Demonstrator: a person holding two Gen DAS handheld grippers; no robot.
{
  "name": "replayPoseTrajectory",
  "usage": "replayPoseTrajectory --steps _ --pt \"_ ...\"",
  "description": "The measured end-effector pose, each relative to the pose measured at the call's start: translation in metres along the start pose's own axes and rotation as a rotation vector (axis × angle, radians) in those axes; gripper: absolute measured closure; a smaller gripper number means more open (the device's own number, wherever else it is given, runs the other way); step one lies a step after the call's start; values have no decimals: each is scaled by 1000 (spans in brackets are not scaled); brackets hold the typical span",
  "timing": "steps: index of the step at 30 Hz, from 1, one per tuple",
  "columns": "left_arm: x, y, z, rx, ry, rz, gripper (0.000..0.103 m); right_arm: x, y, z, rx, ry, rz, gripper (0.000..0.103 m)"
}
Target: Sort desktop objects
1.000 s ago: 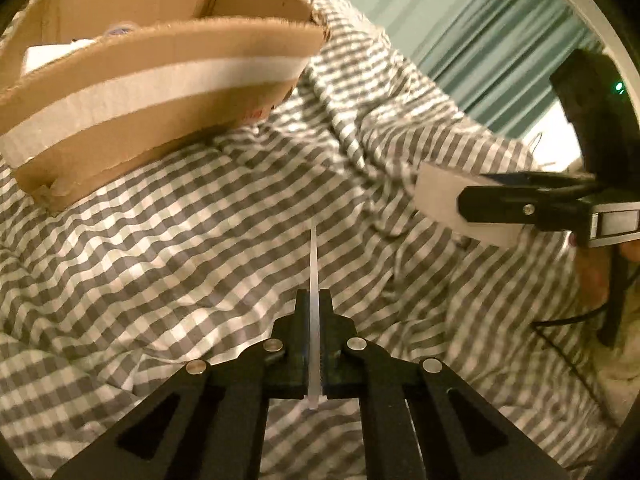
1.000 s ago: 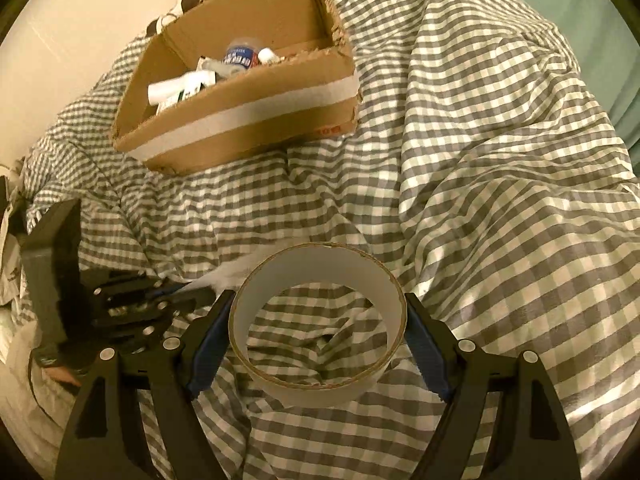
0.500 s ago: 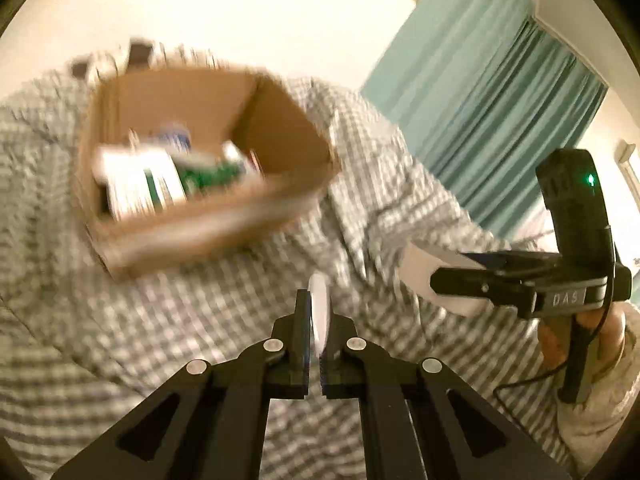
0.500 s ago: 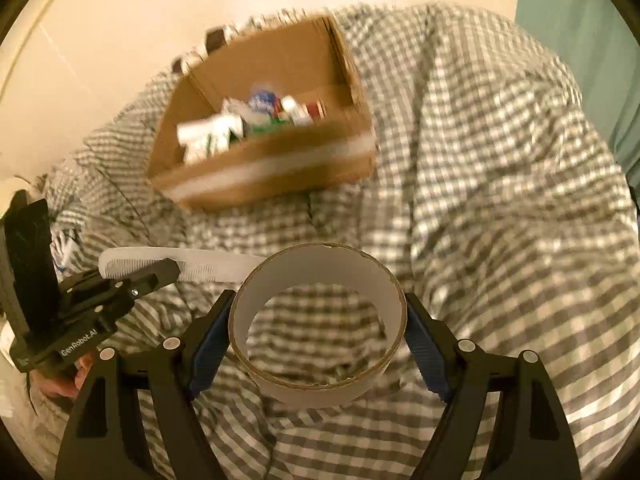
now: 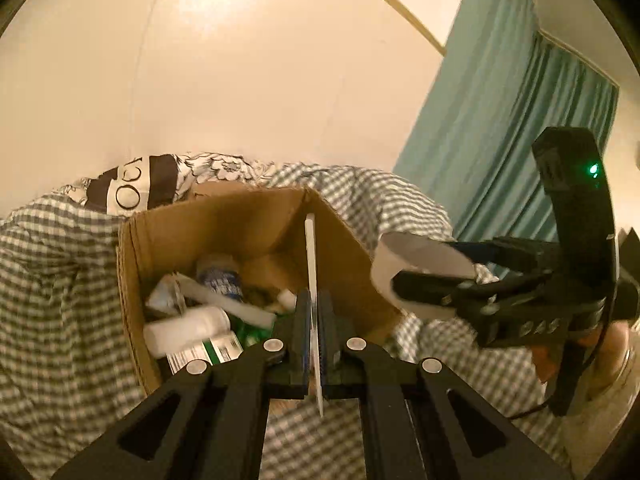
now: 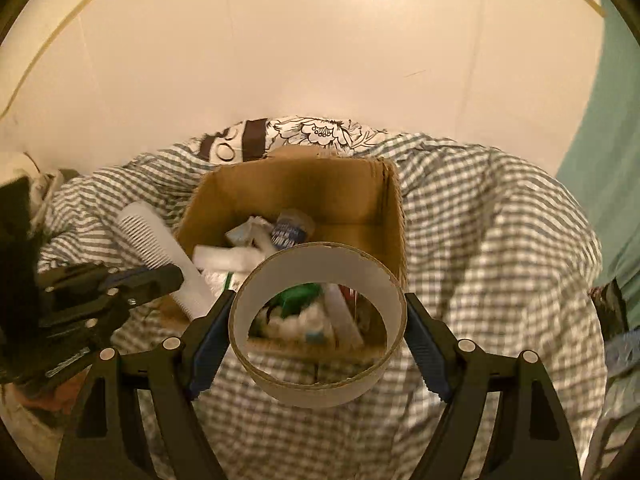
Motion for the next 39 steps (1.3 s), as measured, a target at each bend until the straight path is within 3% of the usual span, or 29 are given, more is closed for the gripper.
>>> replayPoseTrajectory --steps 5,8,10,12,17,22,26,32,36,39 --pt "-38 20 -2 7 45 -35 99 -47 -11 -9 -38 20 -48 23" --pt "-53 30 2 36 74 -71 95 -56 -21 -7 -48 16 -40 15" --pt "-60 37 6 52 96 -116 79 -52 -26 -6 -51 11 -25 15" --pt "-55 42 10 67 108 -185 33 -41 -31 -7 -67 -5 -18 15" --pt "-8 36 18 55 54 -262 15 0 -32 -3 -112 -45 -27 13" --pt "44 24 27 56 21 -343 4 56 -23 19 -91 -92 8 13" --pt "70 5 50 52 -20 -344 0 94 -22 55 -80 -135 45 10" --pt "36 -8 93 -17 75 -409 0 92 -42 122 -103 -50 80 9" --pt "3 -9 110 -58 150 -426 0 80 -53 133 -119 -3 85 9" --pt "-14 -7 103 -83 156 -454 0 76 -51 128 -89 -2 91 9"
Point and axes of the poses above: each gripper's, at about its wrist camera, not at the fingertips, and x roughly against the way its jaws point, y to its left, z to its underside, the point moved 7 cm from there along -x, roughly the way its jaws point, and after that the axes turned 4 degrees about y, right-handed, at the moved point
